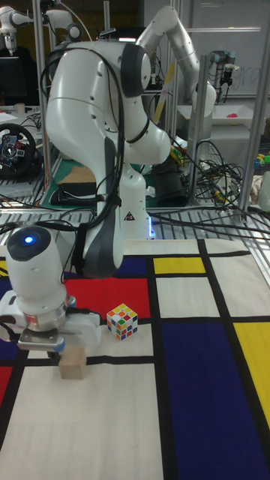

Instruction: Use the gripper to push the small block from left to right

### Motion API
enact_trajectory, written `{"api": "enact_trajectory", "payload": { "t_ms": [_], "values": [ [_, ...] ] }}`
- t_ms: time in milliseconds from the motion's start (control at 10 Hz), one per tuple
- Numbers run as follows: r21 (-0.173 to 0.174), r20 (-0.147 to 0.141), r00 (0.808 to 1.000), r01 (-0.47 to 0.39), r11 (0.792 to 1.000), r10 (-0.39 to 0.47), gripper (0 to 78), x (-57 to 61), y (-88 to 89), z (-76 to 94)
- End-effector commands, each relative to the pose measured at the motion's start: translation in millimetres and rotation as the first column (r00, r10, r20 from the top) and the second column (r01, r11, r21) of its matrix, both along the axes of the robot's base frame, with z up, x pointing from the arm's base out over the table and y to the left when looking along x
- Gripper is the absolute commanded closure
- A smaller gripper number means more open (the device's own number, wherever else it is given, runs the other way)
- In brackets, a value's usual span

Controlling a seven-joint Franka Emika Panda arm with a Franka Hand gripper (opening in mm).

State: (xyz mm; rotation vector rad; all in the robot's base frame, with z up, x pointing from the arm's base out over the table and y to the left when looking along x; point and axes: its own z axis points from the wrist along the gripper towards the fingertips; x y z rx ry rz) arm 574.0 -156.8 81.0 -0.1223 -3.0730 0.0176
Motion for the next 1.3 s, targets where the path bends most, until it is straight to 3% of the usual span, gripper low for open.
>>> {"api": "enact_trajectory", "payload": {
  "t_ms": [100, 500, 600, 1300],
  "values": [
    [0.003, 0.017, 1.000, 0.000, 1.000, 0.000, 77.6, 5.2, 6.1, -11.8],
    [0.013, 0.017, 1.000, 0.007, 1.000, -0.008, 77.6, 2.1, 16.5, -10.3],
    [0.012, 0.015, 1.000, 0.016, 1.000, -0.016, 77.6, 1.0, 27.4, -6.4],
    [0.020, 0.020, 1.000, 0.000, 1.000, 0.000, 77.6, 5.2, 38.5, -8.8]
  ]
}}
